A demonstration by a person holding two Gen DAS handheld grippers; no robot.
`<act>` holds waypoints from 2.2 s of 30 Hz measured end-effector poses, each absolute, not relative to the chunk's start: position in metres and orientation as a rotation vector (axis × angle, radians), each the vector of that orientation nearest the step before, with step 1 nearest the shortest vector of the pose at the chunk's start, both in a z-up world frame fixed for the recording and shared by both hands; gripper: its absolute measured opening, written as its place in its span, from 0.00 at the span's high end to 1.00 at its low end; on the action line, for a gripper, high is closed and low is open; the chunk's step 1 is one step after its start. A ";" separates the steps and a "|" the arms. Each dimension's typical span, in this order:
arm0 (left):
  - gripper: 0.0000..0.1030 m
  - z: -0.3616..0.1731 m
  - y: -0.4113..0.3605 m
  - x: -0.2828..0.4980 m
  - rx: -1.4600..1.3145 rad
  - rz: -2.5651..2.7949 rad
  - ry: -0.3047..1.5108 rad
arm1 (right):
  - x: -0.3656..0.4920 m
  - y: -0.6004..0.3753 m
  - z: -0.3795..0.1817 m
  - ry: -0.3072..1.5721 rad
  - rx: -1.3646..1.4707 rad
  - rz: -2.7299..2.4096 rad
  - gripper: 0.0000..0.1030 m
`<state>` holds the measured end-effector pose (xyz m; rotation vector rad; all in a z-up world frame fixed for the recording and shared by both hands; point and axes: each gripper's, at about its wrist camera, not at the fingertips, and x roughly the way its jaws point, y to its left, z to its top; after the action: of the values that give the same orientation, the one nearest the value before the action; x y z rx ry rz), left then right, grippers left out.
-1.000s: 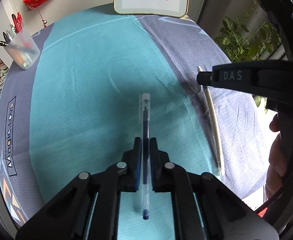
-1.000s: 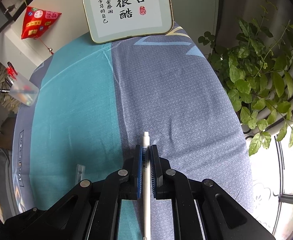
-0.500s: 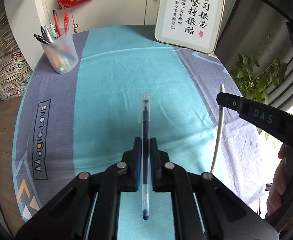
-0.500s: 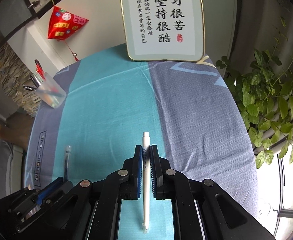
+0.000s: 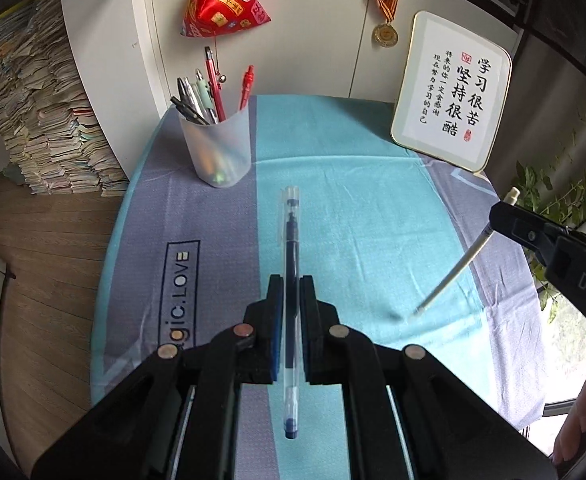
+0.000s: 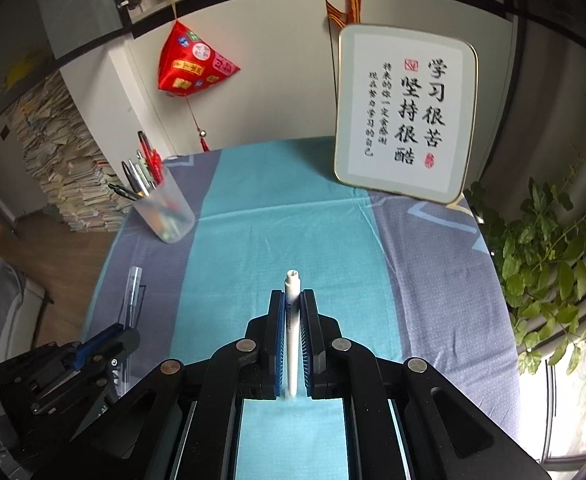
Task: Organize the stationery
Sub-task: 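Lift the blue-ink pen to the cup with the left tool while the right carries the white pen, then drop the blue-ink pen into the frosted cup with the left tool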
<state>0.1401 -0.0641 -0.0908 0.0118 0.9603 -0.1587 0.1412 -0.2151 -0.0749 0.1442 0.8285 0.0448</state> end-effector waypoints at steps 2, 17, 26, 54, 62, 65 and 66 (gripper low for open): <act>0.94 -0.086 -0.058 0.146 -0.004 -0.172 0.956 | 0.140 -0.205 -0.066 0.811 0.143 0.056 0.92; 0.94 -0.056 -0.022 0.204 -0.068 -0.155 0.857 | 0.148 -0.164 -0.039 0.712 0.039 0.024 0.92; 0.94 -0.027 -0.007 0.248 -0.030 -0.143 0.703 | 0.168 -0.160 -0.047 0.716 0.062 0.042 0.92; 0.94 -0.076 -0.012 0.300 -0.031 -0.140 0.651 | 0.203 -0.162 -0.068 0.733 0.091 0.078 0.92; 0.87 -0.082 -0.011 0.300 -0.026 -0.114 0.674 | 0.205 -0.163 -0.069 0.738 0.095 0.073 0.92; 0.57 -0.078 -0.011 0.297 -0.026 -0.103 0.662 | 0.205 -0.162 -0.068 0.738 0.097 0.071 0.92; 0.51 -0.076 -0.010 0.294 -0.030 -0.098 0.647 | 0.205 -0.163 -0.068 0.739 0.099 0.074 0.92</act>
<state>0.2942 -0.0097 -0.0757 -0.0298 0.6474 -0.0984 0.2053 -0.1629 -0.0682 0.0990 0.7390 0.0741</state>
